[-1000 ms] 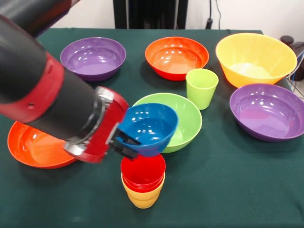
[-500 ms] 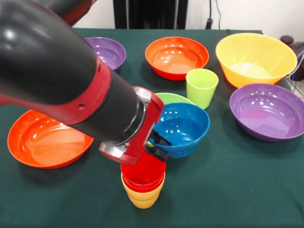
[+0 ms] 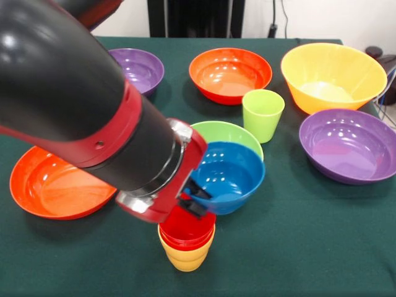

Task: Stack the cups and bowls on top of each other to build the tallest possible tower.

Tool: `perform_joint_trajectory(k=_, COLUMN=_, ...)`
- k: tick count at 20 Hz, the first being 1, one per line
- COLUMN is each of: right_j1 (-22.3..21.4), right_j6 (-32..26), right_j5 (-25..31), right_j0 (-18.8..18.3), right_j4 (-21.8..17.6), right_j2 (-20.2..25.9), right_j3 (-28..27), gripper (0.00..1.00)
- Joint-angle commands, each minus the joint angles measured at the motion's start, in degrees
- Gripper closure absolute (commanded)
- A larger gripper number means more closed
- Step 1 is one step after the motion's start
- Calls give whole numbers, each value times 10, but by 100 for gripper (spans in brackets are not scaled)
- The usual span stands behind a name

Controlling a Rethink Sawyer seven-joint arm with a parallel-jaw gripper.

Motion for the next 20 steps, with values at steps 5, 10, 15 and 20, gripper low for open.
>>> perform_joint_trajectory(k=5, right_j1=-11, right_j6=-60, right_j5=-27, right_j0=15, right_j4=-125, right_j2=15, right_j3=-102, gripper=100)
perform_joint_trajectory(k=10, right_j1=-11, right_j6=-63, right_j5=-34, right_j0=4, right_j4=-122, right_j2=6, right_j3=-90, gripper=100)
perform_joint_trajectory(k=15, right_j1=-9, right_j6=-52, right_j5=-47, right_j0=-5, right_j4=-98, right_j2=-15, right_j3=-74, gripper=100)
perform_joint_trajectory(k=20, right_j1=-5, right_j6=-41, right_j5=-53, right_j0=-9, right_j4=-78, right_j2=-31, right_j3=-61, gripper=100)
